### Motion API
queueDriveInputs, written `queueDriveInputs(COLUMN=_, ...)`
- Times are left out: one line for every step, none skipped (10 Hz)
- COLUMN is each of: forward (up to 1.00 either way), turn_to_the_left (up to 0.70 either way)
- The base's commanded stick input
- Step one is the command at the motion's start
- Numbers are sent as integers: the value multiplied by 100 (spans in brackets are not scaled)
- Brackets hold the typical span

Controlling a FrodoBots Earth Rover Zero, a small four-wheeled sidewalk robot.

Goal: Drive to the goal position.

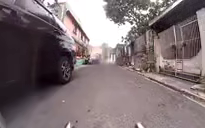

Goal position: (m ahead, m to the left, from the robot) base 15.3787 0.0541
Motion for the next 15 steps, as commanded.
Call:
queueDriveInputs(forward=12, turn_to_the_left=0)
queueDriveInputs(forward=26, turn_to_the_left=0)
queueDriveInputs(forward=40, turn_to_the_left=0)
queueDriveInputs(forward=54, turn_to_the_left=0)
queueDriveInputs(forward=68, turn_to_the_left=0)
queueDriveInputs(forward=81, turn_to_the_left=0)
queueDriveInputs(forward=93, turn_to_the_left=0)
queueDriveInputs(forward=98, turn_to_the_left=0)
queueDriveInputs(forward=100, turn_to_the_left=0)
queueDriveInputs(forward=100, turn_to_the_left=0)
queueDriveInputs(forward=99, turn_to_the_left=0)
queueDriveInputs(forward=95, turn_to_the_left=0)
queueDriveInputs(forward=93, turn_to_the_left=0)
queueDriveInputs(forward=85, turn_to_the_left=0)
queueDriveInputs(forward=76, turn_to_the_left=0)
